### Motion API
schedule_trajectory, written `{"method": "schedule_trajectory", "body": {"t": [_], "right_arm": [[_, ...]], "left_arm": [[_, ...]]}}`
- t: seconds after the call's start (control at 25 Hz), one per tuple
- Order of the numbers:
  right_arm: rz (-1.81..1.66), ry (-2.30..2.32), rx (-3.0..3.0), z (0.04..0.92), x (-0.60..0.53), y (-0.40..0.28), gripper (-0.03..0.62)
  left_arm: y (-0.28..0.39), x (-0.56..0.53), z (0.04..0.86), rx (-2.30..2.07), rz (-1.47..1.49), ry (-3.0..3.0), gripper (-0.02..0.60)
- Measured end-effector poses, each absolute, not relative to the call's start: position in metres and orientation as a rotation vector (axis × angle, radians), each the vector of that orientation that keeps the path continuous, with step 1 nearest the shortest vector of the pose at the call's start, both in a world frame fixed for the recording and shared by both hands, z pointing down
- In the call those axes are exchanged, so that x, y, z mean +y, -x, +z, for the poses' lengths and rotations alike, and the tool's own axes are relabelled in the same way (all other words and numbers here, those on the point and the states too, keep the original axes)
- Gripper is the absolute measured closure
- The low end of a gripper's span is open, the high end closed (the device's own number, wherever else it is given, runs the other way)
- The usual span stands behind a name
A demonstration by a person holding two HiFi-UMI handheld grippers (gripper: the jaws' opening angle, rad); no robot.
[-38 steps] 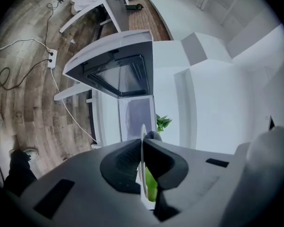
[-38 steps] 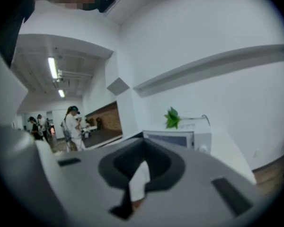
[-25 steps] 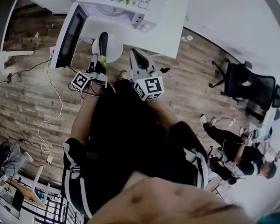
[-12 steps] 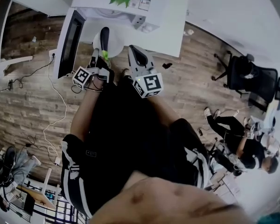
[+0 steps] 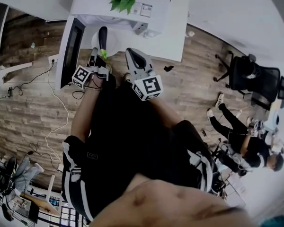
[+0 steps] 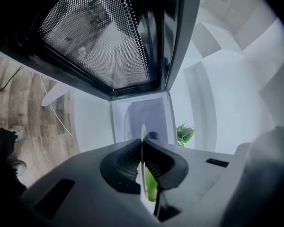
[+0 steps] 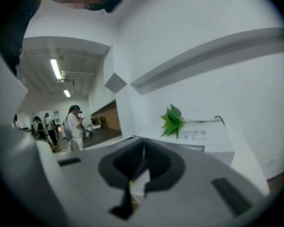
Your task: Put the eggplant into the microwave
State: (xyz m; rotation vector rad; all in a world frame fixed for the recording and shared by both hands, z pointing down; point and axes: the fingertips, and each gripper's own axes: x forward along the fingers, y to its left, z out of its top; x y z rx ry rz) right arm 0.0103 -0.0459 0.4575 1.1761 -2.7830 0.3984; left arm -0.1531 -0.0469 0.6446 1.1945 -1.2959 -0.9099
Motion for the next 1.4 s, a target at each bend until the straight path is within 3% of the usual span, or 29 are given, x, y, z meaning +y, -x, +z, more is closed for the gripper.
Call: {"method": "schedule_trajectory", "body": {"t": [1.4], "right_arm": [[0.435,-1.167,-2.754,0.488,-0.06,-0.026,0.562]], "left_arm": [[0.147,-0.117,0.722,-1.299,-0.96,-1.146,0.543]]}}
